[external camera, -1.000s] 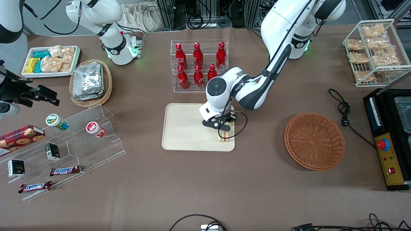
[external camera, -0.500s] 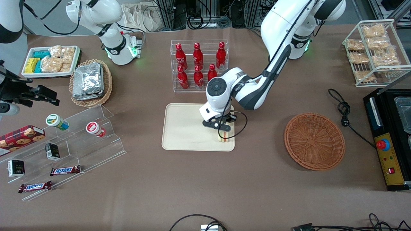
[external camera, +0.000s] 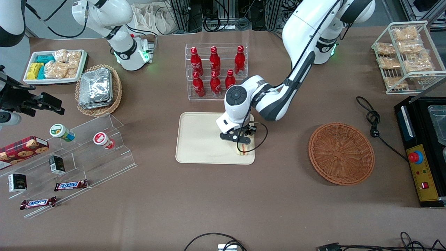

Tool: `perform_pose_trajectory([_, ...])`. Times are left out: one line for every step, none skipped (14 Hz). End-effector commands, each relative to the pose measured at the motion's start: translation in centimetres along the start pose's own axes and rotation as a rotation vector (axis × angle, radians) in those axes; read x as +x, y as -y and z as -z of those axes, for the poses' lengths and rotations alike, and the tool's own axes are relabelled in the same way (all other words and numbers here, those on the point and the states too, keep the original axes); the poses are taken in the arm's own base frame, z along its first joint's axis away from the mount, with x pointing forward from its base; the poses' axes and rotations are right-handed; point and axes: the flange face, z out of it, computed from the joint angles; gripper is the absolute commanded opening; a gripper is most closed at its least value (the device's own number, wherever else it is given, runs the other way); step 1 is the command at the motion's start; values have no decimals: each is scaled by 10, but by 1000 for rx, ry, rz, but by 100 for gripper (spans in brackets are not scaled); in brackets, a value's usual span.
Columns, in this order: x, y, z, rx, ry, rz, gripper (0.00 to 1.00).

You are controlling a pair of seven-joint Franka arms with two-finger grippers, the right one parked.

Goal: Place sandwich from basket to tray

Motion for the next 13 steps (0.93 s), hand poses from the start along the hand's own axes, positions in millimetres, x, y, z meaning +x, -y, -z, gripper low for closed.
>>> perform_pose_trajectory([9,12,40,-18,-56,29,100])
perform_pose_trajectory([14,22,60,-48,-62,68,100])
perform_pose_trajectory([21,38,78,-74,-63,123,100])
perform_pose_trajectory([26,52,98,-91,-64,151,100])
perform_pose_trajectory([27,65,117,-99,-58,122,100])
perform_pose_trajectory([32,92,135,-103,-42,142,100])
perform_pose_trajectory([39,130,154,-112,-20,213,100])
perform_pose_trajectory([45,169,170,-113,-6,271,100])
perform_pose_trajectory([49,216,187,-109,-10,312,100])
perform_pose_trajectory([49,253,205,-107,-27,300,100])
perform_pose_trajectory([45,282,220,-106,-34,284,100])
perform_pose_trajectory([42,307,233,-104,-44,301,100])
perform_pose_trajectory([37,333,244,-105,-48,337,100])
